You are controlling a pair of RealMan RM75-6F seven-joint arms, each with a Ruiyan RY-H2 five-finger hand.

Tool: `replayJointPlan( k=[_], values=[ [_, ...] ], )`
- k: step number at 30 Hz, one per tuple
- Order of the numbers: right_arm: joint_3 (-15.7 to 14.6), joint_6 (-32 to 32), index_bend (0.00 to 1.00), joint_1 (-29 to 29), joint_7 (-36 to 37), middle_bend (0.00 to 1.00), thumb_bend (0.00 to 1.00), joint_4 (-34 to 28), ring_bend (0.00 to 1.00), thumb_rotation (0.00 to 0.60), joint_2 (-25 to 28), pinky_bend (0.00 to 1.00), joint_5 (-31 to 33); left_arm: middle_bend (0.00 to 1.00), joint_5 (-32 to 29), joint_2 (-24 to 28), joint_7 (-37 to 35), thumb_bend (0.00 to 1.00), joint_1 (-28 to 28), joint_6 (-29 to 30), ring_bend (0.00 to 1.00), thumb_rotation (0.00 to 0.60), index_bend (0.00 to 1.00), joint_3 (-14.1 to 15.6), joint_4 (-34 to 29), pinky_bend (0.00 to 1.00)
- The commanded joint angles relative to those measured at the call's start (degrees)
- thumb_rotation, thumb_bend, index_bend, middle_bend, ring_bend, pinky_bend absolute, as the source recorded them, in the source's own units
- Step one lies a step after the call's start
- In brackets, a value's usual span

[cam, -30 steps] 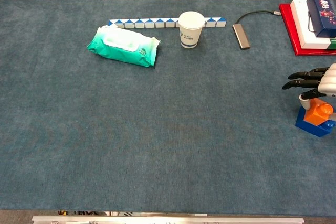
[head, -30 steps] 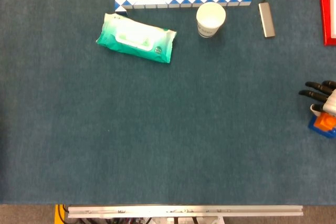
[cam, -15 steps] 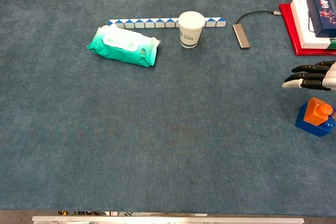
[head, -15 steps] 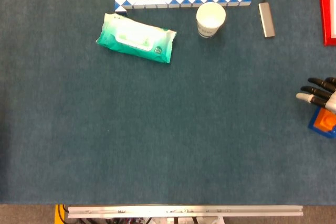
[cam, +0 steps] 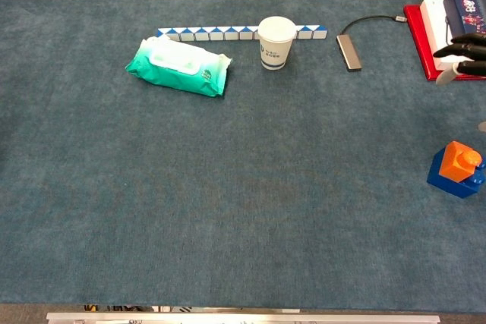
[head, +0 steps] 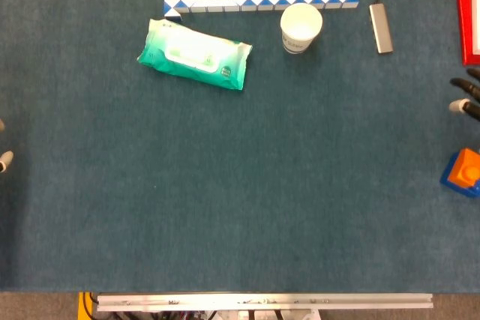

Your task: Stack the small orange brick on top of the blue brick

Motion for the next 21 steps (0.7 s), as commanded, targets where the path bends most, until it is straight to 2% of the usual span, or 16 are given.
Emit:
replayJointPlan(
  k=[1, 11, 17, 21],
  values=[
    [2.09, -1.43, 0.31, -2.37, -4.8, 0.13, 0.12, -4.6, 0.04, 0.6, 0.94, 0.22, 4.56, 0.49, 0.81, 0.5, -1.3, 0.16, -0.4, -0.34, 0.38, 0.6, 0.46, 0.01, -0.4, 0.46],
    [6.25, -3.33, 0.31, -6.41, -17.32, 0.14, 0.12, -17.2, 0.04, 0.6, 3.36, 0.22, 17.72, 0.49, 2.27, 1.7, -4.65, 0.16, -1.24, -1.73, 0.38, 0.6, 0.48, 0.43, -0.64, 0.46],
    [9.43, 1.22, 0.31, -10.48, -25.0, 0.14, 0.12, -23.12, 0.04, 0.6, 1.95, 0.22, 27.97, 0.49, 3.67, 2.17, -6.06, 0.16, -1.43, -1.48, 0.38, 0.6, 0.48, 0.82, -0.56, 0.46],
    [10.38, 4.94, 0.31, -12.89, -28.39, 0.14, 0.12, -24.72, 0.04, 0.6, 0.13, 0.22, 30.74, 0.49, 4.57, 2.68, -7.33, 0.16, -1.47, -1.27, 0.38, 0.6, 0.48, 1.07, -0.87, 0.46]
  ],
)
